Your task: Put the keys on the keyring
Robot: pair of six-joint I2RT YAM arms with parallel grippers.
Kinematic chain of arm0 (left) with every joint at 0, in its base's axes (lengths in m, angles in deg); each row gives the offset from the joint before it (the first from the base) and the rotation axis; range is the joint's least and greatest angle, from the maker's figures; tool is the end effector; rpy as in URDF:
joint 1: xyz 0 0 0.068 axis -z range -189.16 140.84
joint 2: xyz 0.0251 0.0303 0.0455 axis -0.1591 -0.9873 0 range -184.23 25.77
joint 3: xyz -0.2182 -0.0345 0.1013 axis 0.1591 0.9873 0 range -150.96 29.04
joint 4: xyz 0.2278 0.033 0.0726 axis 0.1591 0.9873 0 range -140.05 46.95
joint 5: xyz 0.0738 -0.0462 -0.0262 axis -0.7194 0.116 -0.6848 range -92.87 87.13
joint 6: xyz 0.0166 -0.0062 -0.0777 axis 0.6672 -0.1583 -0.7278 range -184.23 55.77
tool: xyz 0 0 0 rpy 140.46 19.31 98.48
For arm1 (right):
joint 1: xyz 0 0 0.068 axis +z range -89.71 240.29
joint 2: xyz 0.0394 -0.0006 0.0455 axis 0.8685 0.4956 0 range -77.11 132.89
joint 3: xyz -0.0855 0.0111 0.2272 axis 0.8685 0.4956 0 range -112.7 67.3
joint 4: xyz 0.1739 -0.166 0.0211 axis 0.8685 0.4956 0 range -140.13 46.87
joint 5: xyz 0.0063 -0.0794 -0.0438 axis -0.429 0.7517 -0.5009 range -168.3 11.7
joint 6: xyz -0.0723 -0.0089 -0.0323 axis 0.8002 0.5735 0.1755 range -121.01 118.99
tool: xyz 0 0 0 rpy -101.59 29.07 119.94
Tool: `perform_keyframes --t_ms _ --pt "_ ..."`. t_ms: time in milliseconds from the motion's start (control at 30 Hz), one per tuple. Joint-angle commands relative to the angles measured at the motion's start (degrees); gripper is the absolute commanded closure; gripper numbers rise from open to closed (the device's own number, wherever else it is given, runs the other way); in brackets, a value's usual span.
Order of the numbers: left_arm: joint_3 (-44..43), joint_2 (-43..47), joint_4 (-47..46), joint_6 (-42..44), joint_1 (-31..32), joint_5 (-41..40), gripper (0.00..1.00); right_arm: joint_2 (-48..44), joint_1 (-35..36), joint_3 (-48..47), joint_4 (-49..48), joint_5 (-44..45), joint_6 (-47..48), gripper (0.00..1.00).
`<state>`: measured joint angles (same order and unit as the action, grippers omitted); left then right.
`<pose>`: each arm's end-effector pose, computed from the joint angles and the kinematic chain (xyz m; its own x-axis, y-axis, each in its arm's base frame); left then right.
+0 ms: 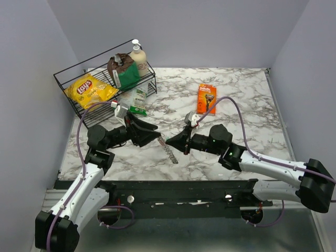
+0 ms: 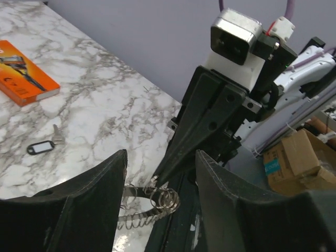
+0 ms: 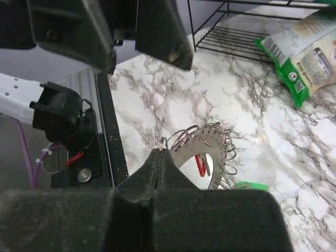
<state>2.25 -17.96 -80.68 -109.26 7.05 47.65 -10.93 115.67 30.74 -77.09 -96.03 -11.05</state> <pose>0.1744 -0.1058 0.2946 -0.4744 -0.3305 -0.8159 0.7951 0.2369 -0.5583 0.1470 0.2497 0.2620 -0.1928 0.0130 -0.9812 -0.9374 0.2930 0.1880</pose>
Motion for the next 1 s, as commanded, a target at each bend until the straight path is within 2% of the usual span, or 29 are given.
perform_keyframes --t_ms 0,367,967 --pt "1.56 -0.22 -8.03 -3.39 3.03 4.40 0.40 -4.12 -0.27 2.36 -9.24 3.94 -1.29 1.00" --pt "0.95 -2.06 -10.68 -2.87 7.17 4.23 0.42 -9.66 -0.71 5.44 -16.37 2.01 -1.73 1.00" --pt "-1.78 -7.43 -13.40 -0.76 11.65 2.56 0.45 -10.10 -0.71 5.18 -16.72 -0.46 -2.26 1.00"
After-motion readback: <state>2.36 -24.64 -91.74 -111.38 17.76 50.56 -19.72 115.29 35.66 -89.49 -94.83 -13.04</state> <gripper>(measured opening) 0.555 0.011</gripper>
